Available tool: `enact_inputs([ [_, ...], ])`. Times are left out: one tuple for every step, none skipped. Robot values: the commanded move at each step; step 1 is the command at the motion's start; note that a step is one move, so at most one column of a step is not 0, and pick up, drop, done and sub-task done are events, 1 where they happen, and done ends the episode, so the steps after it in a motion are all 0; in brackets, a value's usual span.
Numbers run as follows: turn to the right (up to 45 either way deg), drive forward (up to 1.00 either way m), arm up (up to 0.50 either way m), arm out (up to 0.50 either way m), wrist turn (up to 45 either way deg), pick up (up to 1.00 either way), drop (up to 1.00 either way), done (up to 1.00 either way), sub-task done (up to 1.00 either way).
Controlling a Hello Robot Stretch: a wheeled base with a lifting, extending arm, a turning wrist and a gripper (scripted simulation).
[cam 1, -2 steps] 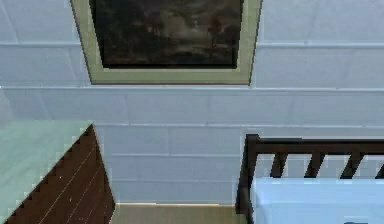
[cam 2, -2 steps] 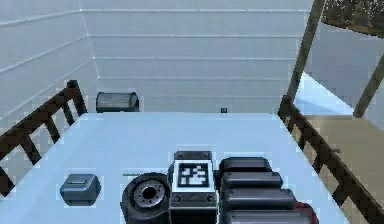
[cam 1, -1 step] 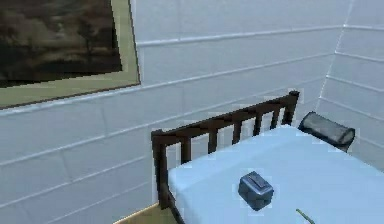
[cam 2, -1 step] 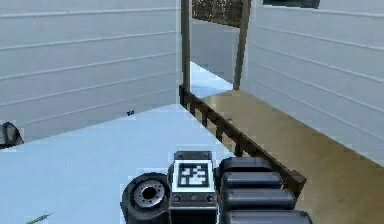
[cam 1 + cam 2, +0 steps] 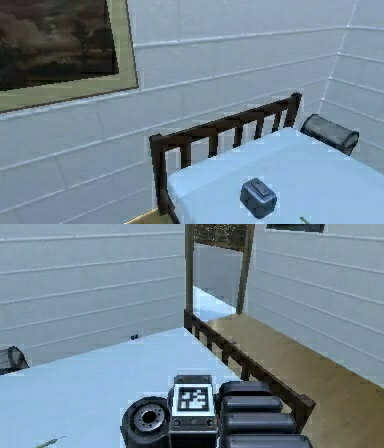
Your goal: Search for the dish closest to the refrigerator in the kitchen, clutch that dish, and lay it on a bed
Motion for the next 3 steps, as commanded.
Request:
enact_inputs([
  [36.0,0.00,0.00,0.00,0.0,0.00,0.00,0.00,0.00],
  [-42.0,0.00,0.00,0.00,0.0,0.00,0.00,0.00,0.00],
  [39.0,0.00,0.00,0.00,0.0,0.00,0.00,0.00,0.00],
])
